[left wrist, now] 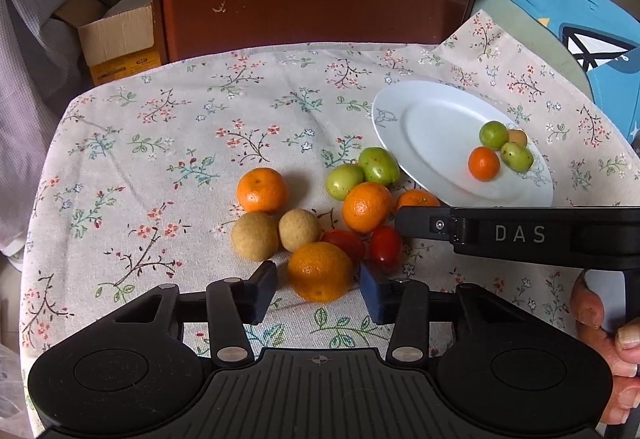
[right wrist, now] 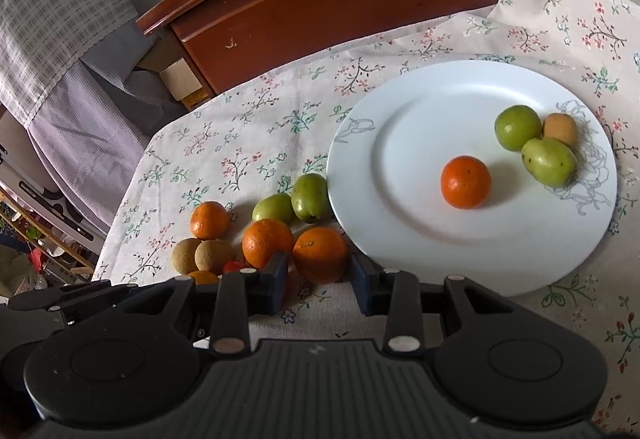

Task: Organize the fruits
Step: 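Close the left tool on a large tangerine while the right tool grasps another tangerine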

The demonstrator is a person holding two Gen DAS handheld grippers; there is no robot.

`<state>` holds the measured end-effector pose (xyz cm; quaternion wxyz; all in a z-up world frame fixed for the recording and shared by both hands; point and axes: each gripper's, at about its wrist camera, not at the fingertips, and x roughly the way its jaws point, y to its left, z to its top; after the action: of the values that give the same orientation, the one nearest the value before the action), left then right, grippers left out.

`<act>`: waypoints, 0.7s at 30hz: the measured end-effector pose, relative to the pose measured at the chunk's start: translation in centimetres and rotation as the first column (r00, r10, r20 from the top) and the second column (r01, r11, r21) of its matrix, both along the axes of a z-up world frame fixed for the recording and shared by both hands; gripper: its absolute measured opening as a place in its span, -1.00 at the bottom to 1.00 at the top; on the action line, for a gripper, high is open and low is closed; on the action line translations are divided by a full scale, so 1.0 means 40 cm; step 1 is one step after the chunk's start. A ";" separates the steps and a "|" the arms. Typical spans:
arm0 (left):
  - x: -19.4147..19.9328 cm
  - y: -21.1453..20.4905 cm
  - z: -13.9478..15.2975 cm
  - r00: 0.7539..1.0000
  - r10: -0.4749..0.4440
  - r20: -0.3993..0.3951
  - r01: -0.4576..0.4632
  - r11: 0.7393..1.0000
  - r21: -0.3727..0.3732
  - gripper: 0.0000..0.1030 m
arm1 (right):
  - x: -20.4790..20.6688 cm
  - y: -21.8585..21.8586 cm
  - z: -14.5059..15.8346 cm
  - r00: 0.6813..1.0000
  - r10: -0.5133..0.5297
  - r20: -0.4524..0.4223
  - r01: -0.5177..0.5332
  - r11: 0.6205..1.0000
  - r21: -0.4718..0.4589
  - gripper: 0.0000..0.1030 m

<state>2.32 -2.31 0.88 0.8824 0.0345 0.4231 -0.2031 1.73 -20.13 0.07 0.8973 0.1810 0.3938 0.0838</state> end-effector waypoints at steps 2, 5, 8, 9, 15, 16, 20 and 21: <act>0.000 -0.002 0.000 1.000 -0.002 0.004 0.002 1.000 0.001 -0.22 | 0.001 0.002 0.000 1.000 -0.001 0.003 0.001 1.000 -0.003 -0.31; 0.001 -0.003 0.000 1.000 0.003 0.004 -0.003 1.000 -0.003 -0.38 | 0.000 0.003 -0.001 1.000 -0.003 0.006 0.003 1.000 -0.016 -0.39; 0.000 -0.002 0.001 1.000 0.007 0.003 -0.007 1.000 -0.004 -0.39 | -0.001 0.000 -0.002 1.000 -0.003 0.007 0.003 1.000 -0.009 -0.40; 0.000 -0.002 0.001 1.000 0.010 0.003 -0.010 1.000 -0.003 -0.39 | -0.001 0.000 -0.002 1.000 -0.002 0.007 0.002 1.000 -0.010 -0.40; -0.004 0.005 0.016 0.999 0.032 0.009 -0.031 0.999 -0.011 -0.39 | -0.007 0.000 0.006 1.000 0.006 0.003 -0.006 1.000 0.000 -0.41; -0.004 0.007 0.019 0.999 0.035 0.012 -0.035 0.999 -0.014 -0.39 | -0.009 -0.001 0.009 1.000 0.005 0.006 -0.005 1.000 0.001 -0.41; -0.006 0.014 0.036 0.999 0.048 0.022 -0.047 0.999 -0.028 -0.39 | -0.017 0.000 0.030 1.000 0.012 0.027 -0.012 1.000 0.004 -0.41; -0.007 0.014 0.039 0.999 0.048 0.025 -0.047 0.998 -0.032 -0.39 | -0.020 0.000 0.035 0.999 0.014 0.033 -0.014 1.000 0.006 -0.41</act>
<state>2.03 -1.73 2.46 0.8927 0.0132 0.4093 -0.1882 0.95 -20.13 1.45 0.9025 0.1796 0.3799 0.0941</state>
